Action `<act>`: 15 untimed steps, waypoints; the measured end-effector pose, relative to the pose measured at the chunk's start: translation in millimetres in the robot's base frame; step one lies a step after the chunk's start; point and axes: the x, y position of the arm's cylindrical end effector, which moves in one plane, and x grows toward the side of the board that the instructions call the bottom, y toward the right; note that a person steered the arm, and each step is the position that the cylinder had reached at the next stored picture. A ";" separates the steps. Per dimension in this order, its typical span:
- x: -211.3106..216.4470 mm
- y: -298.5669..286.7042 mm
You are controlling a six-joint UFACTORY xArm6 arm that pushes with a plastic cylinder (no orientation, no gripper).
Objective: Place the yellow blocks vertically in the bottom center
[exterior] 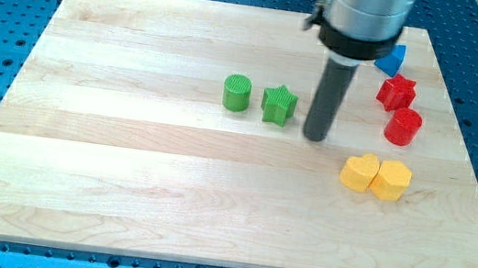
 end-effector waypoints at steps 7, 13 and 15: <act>104.6 216.3; 58.7 48.6; 37.9 14.4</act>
